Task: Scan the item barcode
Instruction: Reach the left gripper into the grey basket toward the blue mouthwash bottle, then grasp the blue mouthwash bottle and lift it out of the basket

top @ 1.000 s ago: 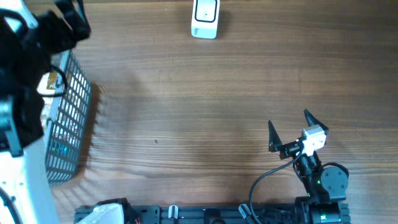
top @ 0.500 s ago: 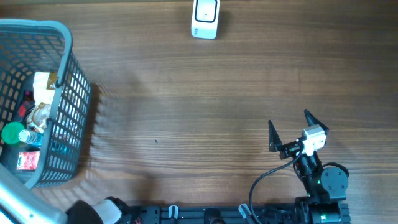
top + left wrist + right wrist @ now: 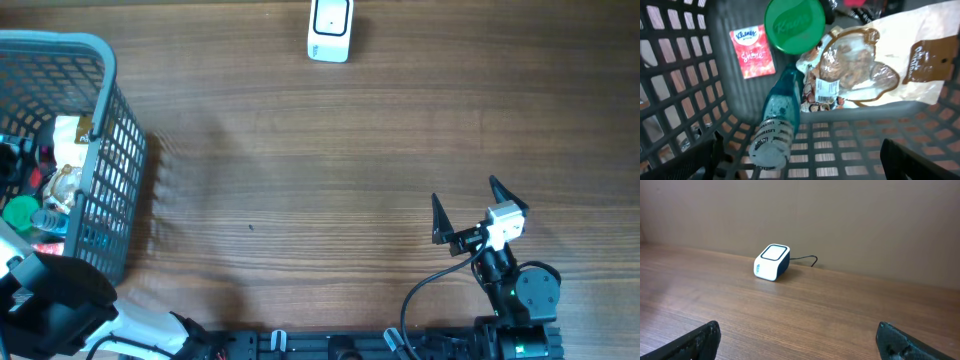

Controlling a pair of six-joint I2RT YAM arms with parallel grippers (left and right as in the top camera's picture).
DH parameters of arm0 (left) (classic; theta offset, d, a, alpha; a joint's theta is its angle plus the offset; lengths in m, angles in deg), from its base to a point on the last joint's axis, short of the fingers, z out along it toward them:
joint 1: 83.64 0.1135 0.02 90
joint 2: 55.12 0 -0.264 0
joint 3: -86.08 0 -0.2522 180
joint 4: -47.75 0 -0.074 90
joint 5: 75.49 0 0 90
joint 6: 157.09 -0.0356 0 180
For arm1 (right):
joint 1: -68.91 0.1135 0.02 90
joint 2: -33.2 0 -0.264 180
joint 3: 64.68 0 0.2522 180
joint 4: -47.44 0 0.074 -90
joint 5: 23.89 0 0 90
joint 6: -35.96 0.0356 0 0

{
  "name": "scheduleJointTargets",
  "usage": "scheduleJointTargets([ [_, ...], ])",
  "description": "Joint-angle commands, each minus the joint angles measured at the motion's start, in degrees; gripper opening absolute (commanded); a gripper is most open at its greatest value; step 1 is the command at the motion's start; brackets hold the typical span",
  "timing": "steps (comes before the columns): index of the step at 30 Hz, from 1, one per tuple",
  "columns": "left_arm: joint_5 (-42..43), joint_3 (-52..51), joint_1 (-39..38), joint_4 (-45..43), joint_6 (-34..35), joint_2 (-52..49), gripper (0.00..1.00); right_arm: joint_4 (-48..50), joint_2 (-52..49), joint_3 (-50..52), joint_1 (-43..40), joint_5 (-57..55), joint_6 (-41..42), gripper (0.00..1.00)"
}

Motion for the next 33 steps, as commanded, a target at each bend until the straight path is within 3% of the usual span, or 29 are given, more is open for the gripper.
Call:
scheduleJointTargets([
  [1,-3.85,-2.56,0.17,0.50,0.68,1.27,1.00,0.11,0.42,0.07,0.33,-0.55,0.61,1.00],
  [5,-4.17,-6.95,0.15,0.44,0.79,1.75,1.00,0.11,0.42,0.07,0.33,-0.55,0.61,1.00],
  [16,-4.76,-22.67,0.15,-13.29,0.79,1.75,0.99,0.11,0.42,0.07,0.33,-0.57,0.59,1.00],
  [17,-4.57,-22.88,0.15,-13.55,0.76,1.75,0.91,0.11,0.42,0.07,0.33,-0.55,0.61,1.00],
  [18,-4.55,-22.88,0.15,-13.77,0.79,1.75,0.67,0.11,0.42,0.07,0.33,-0.57,0.59,1.00],
  [19,-4.55,-22.88,0.15,-13.94,0.79,1.75,0.63,0.11,0.42,0.07,0.33,-0.57,0.59,1.00],
  [23,-4.33,-22.86,0.15,-14.21,0.79,1.75,0.56,0.11,0.42,0.07,0.33,-0.55,0.61,1.00],
  [27,-3.23,-22.86,0.15,-14.45,0.76,1.75,0.36,0.11,0.42,0.07,0.33,-0.55,0.59,1.00],
  [33,0.20,-18.84,0.15,-13.31,0.68,1.75,0.29,0.13,0.42,0.07,0.33,-0.57,0.61,1.00],
])
